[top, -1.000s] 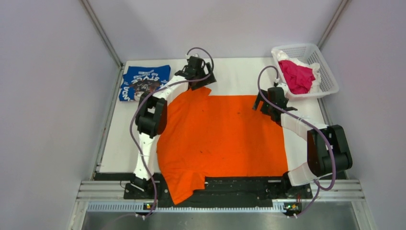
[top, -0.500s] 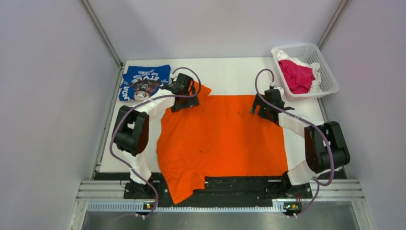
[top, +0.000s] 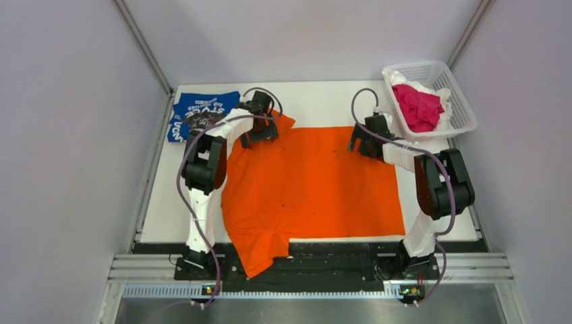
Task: Fold and stack the t-shirts
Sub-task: Flatten out the tshirt, then grab the side of the flattened tshirt closest away from the robot with both arms
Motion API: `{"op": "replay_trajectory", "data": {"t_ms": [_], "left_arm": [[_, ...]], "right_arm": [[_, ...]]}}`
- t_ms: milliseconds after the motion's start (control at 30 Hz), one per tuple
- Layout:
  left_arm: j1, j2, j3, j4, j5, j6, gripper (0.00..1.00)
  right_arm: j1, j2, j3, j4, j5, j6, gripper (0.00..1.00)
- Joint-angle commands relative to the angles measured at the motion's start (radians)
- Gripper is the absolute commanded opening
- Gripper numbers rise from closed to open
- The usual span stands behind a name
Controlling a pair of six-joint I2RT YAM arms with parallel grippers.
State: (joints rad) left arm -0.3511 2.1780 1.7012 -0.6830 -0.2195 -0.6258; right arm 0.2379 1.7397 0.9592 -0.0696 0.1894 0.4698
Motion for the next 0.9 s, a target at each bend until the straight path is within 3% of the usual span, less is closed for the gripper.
{"op": "replay_trajectory", "data": {"t_ms": [0,400,667,867], "left_arm": [[0.06,0.121,0.104,-0.061,0.036,-0.004,0.97],[0.127,0.341,0.514,-0.089,0.162,0.055,0.98],[0.127,0.332,0.567,-0.046,0.248,0.078,0.99],[0.107,0.182,0.523,-0.051,0.234,0.098,0.99]], "right_arm": [[0.008,0.108,0.073,-0.052,0.006,0.002,0.99],[-0.032,0.26,0.287,-0.109,0.043,-0.006,0.99],[-0.052,0.27,0.341,-0.103,0.016,-0.044,0.99],[-0.043,0.106,0.295,-0.124,-0.007,-0.08,0.99]]}}
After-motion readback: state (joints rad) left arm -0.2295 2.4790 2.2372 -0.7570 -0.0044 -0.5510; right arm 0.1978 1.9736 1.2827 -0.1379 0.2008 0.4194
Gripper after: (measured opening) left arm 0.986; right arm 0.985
